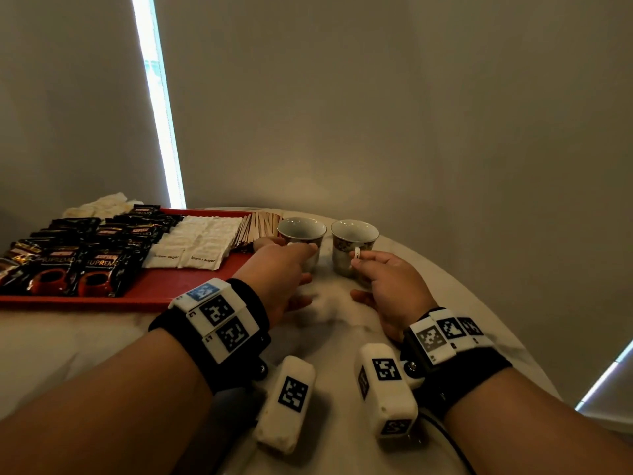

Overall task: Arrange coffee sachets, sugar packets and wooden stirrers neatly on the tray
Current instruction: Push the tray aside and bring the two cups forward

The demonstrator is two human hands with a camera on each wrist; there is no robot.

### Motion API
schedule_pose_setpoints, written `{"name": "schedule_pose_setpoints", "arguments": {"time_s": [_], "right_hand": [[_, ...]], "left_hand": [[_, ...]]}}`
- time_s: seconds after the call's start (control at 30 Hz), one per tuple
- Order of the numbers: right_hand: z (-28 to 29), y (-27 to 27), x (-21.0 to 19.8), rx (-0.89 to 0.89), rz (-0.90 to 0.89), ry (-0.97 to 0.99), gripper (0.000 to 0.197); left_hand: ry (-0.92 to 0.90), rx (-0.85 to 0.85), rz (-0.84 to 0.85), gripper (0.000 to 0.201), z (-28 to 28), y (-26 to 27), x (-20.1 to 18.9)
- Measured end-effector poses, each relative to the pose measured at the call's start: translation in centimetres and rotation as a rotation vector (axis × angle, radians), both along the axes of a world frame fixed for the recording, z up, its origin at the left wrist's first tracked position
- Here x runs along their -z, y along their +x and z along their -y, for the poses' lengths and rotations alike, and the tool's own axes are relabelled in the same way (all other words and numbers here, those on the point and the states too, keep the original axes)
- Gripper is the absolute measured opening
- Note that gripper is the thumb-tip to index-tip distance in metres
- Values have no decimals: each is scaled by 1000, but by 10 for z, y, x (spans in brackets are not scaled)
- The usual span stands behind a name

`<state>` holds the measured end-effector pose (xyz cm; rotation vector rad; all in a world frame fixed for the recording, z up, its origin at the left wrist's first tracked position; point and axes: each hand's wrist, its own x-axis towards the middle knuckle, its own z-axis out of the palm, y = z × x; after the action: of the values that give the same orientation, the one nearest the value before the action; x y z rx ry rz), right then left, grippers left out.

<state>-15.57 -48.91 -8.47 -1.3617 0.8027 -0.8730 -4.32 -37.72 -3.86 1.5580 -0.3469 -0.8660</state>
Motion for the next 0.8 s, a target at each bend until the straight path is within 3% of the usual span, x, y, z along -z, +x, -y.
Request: {"name": "schedule_pose_setpoints", "arguments": {"time_s": [0.17, 0.37, 0.63, 0.8], "right_hand": [[-3, -2, -4, -15, 0, -1, 8], [-6, -1, -5, -40, -9, -7, 11], [-1, 0, -1, -55, 2, -3, 10], [2, 2, 0, -75, 31, 2, 10]], "left_hand": [[26, 97, 101, 48, -1, 1, 4], [77, 126, 221, 70, 3, 3, 8], [22, 139, 149, 77, 2, 4, 11], [8, 131, 121, 70, -1, 1, 9]]}}
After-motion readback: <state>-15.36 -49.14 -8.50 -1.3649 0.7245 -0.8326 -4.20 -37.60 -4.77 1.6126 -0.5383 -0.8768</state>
